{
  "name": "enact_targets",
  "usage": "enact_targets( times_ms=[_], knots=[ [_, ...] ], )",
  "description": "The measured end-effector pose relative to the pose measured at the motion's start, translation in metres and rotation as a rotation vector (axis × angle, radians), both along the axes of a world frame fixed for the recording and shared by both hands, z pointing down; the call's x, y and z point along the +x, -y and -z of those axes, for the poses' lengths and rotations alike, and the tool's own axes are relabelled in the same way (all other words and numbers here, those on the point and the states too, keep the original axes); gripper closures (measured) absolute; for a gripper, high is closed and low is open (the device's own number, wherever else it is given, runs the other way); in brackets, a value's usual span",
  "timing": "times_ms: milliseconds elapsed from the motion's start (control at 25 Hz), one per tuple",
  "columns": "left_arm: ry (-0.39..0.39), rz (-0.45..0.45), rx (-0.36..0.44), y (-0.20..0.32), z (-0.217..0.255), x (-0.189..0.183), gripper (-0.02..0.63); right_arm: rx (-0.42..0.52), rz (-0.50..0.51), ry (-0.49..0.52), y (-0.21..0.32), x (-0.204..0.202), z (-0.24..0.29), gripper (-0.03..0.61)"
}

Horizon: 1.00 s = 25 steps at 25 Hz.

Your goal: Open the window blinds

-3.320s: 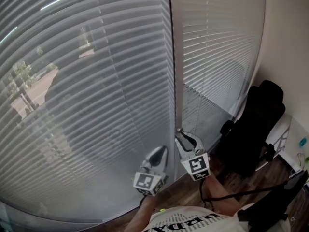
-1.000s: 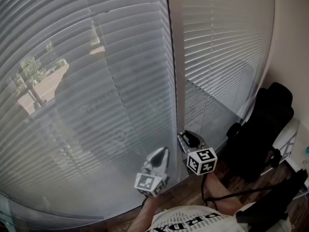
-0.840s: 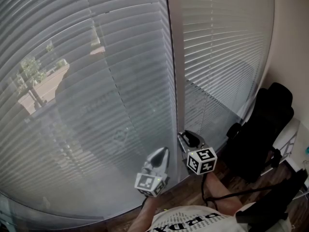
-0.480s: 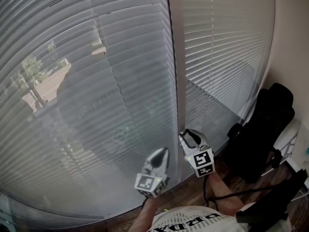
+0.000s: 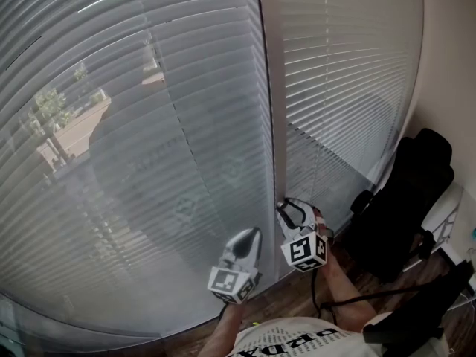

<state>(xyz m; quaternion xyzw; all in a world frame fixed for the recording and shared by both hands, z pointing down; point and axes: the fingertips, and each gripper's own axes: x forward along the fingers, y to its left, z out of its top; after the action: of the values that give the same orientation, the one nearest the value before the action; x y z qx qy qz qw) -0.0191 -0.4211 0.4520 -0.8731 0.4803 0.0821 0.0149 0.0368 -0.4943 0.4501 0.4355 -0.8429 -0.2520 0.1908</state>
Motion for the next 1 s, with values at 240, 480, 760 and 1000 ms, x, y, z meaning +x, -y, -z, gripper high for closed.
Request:
enact_targets(
  times_ms=[240, 480, 760, 1000],
  knots=[
    [-0.007, 0.01, -0.008, -0.0019, 0.0026, -0.0029, 0.62, -0.008, 0.006, 0.041, -0.0004, 0.0006, 0.0001, 0.445],
    [-0.017, 0.002, -0.01, -0.003, -0.0007, -0.0028, 0.62, -0.078, 0.014, 0.144, 0.0007, 0.0017, 0.0, 0.446],
    [-0.019, 0.016, -0.025, -0.0051, 0.0025, -0.0031, 0.62, -0.19, 0.023, 0.335, 0.002, 0.0051, 0.0003, 0.446],
    [-0.008, 0.016, -0.034, -0.0066, 0.0014, -0.0006, 0.62, -0.235, 0.03, 0.427, 0.0043, 0.0081, -0.002, 0.446]
  ],
)
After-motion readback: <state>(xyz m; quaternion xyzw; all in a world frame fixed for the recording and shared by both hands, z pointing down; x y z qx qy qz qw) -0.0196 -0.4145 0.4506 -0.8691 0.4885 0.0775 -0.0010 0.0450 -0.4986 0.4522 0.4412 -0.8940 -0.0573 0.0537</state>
